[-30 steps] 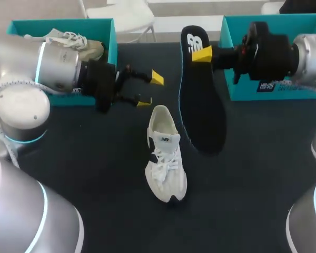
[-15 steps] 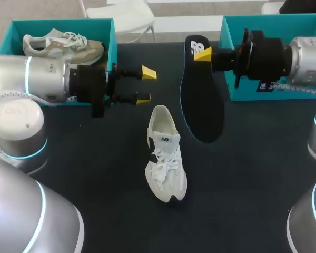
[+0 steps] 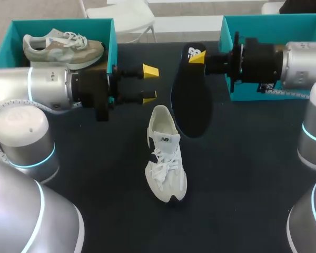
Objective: Take the shoe out of the shoebox, open the shoe tongue, remove and reinsert the insole, then place the shoe into the shoebox
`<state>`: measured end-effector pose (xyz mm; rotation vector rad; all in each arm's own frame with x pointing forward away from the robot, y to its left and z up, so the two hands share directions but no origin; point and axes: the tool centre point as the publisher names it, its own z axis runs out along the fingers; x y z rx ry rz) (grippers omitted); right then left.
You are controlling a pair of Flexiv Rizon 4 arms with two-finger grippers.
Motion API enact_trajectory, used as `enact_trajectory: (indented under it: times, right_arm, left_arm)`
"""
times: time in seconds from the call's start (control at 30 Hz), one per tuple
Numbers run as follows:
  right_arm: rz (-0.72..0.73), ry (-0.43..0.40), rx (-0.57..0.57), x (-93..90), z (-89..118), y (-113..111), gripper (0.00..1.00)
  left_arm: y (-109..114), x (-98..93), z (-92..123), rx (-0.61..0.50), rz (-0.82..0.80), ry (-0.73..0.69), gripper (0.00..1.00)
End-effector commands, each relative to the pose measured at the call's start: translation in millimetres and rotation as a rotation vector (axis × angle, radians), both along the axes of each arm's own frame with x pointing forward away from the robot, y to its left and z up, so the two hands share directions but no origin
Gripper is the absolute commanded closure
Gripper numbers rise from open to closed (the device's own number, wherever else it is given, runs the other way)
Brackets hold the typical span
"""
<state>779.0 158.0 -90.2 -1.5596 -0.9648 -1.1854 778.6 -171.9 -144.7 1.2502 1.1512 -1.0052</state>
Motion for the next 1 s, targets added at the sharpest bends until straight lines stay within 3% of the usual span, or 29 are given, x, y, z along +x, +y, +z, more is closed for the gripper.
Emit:
enact_trajectory:
  times: [0.03,0.4,0.7,1.0]
  right_arm:
    - [-0.014,0.013,0.008,2.1,-4.9,14.7,1.0]
    - [0.02,0.038,-0.007,6.7,-6.7,15.1,1.0]
    - [0.034,0.028,-0.005,14.2,-11.7,13.6,1.0]
    - [0.071,0.027,-0.002,22.3,-17.4,19.4,1.0]
  left_arm:
    - [-6.1,-3.8,2.1,-0.015,-0.009,-0.005,0.0]
    - [-22.1,-21.2,8.7,-0.062,-0.037,0.027,0.0]
    - [-17.4,-33.0,17.4,-0.096,-0.056,0.056,0.0]
    - [-41.1,-47.7,22.2,-0.096,-0.116,0.046,0.0]
